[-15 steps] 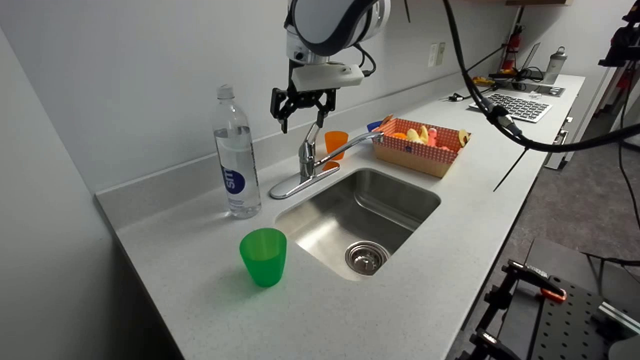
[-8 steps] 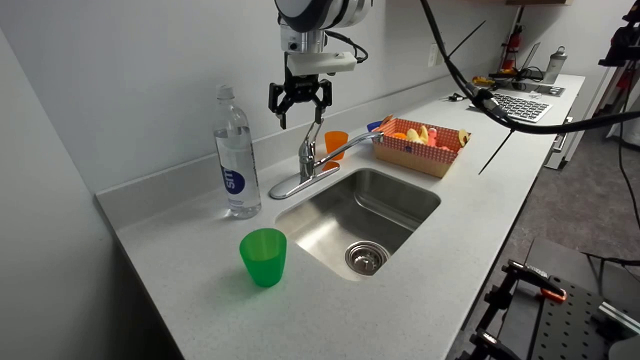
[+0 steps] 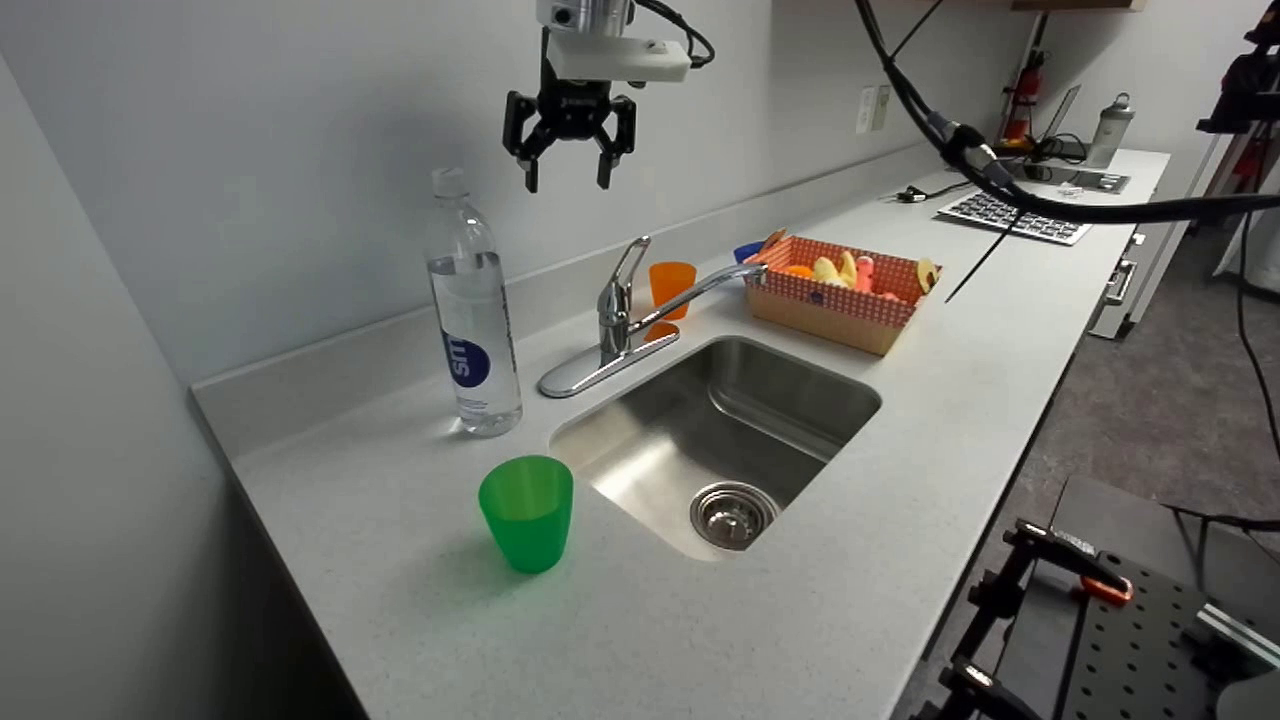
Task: Turn the tap lever up then down
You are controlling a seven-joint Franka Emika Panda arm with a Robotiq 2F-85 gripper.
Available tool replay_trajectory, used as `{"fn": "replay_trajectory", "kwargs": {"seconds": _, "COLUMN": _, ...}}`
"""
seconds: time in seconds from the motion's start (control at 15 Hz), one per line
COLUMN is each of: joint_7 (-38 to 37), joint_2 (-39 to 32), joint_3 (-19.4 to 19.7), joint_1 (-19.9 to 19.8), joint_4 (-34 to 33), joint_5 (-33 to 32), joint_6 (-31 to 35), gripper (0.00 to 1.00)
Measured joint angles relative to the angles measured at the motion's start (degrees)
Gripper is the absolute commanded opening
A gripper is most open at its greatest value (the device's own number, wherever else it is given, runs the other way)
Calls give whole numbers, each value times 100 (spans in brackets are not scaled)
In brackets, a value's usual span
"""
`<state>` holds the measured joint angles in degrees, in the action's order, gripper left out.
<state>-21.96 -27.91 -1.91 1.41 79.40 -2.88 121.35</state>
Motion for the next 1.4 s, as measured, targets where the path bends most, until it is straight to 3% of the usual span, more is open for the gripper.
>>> {"fn": "replay_trajectory", "kwargs": {"seconds": 0.47, "joint_7": -185, "joint_2": -439, "joint_3": 478, "joint_1": 60, "joint_4": -369, "joint_5": -4, "joint_6": -5, "gripper": 100}}
{"fn": "replay_trajectory", "kwargs": {"seconds": 0.6, "joint_7": -185, "joint_2": -545, "joint_3": 552, "joint_1": 56, "joint_4": -389, "joint_5": -4, "joint_6": -5, "gripper": 74}}
{"fn": "replay_trajectory", "kwargs": {"seconds": 1.13, "joint_7": -254, "joint_2": -734, "joint_3": 531, "joint_1": 205, "joint_4": -182, "joint_5": -4, "joint_6": -1, "gripper": 12}}
{"fn": "replay_trajectory", "kwargs": {"seconds": 1.27, "joint_7": -361, "joint_2": -734, "joint_3": 540, "joint_1": 212, "joint_4": -100, "joint_5": -4, "joint_6": -1, "gripper": 0}}
{"fn": "replay_trajectory", "kwargs": {"seconds": 1.4, "joint_7": -444, "joint_2": -731, "joint_3": 561, "joint_1": 212, "joint_4": -29, "joint_5": -4, "joint_6": -1, "gripper": 0}}
